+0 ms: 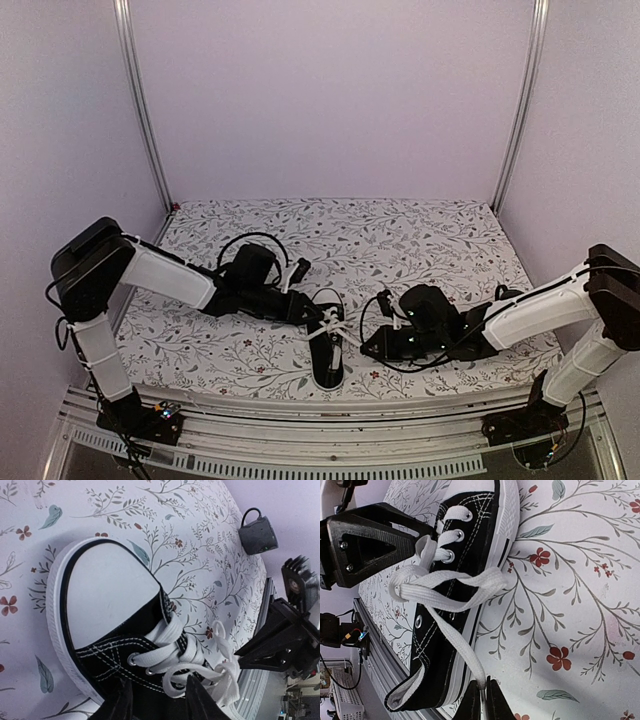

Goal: Tie the shoes

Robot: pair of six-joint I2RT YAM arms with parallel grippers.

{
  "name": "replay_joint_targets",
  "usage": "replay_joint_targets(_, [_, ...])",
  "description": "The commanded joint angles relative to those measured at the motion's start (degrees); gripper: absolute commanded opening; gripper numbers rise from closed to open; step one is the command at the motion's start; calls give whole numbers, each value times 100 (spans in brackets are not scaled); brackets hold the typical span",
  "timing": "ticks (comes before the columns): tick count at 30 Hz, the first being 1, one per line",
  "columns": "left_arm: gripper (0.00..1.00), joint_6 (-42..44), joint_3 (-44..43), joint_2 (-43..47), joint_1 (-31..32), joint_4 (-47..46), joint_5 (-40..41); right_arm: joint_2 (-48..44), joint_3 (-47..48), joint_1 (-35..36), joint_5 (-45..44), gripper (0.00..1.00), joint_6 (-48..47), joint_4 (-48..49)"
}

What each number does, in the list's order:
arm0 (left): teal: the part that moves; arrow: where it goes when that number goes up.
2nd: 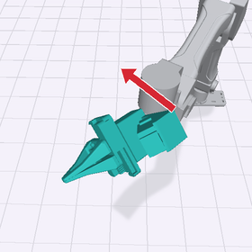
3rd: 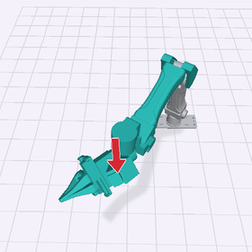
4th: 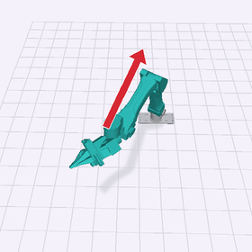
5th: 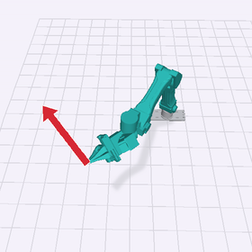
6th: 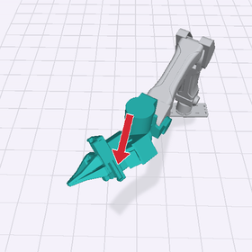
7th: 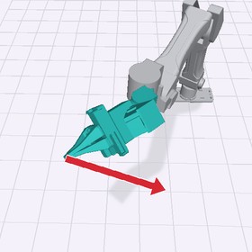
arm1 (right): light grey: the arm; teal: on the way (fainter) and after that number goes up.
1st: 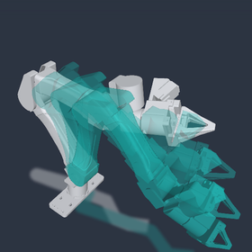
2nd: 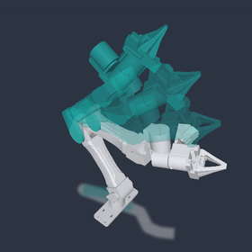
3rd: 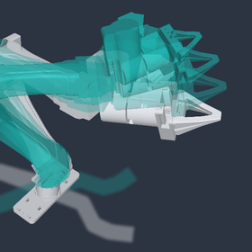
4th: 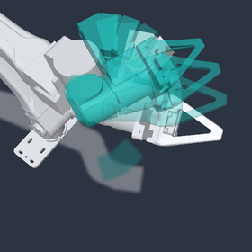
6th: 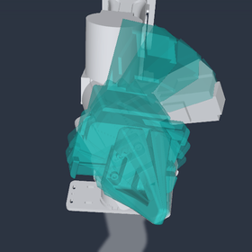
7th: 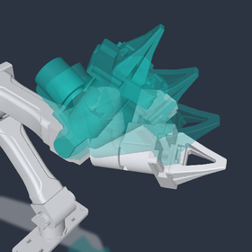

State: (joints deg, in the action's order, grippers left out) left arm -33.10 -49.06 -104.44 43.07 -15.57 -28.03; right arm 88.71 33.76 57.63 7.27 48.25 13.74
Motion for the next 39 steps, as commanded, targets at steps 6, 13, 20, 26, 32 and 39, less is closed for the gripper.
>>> replay_joint_targets(6, [36,-181,-140,-267,57,-152,-163,-253,-174,-7,-95,26,74,69])
replay_joint_targets(13, [34,-218,-92,-278,106,-271,-283,-644,-619,-328,144,60,303,787])
replay_joint_targets(20, [19,-384,52,-176,153,-579,-374,-392,-404,-824,453,66,587,1289])
replay_joint_targets(26, [0,-523,246,-47,167,-820,-379,236,-67,-948,510,62,917,1554])
replay_joint_targets(32, [0,-574,408,22,196,-935,-331,834,151,-955,832,61,1198,2133])
replay_joint_targets(39, [0,-601,498,112,226,-987,-249,1377,446,-942,1154,59,1377,2458])
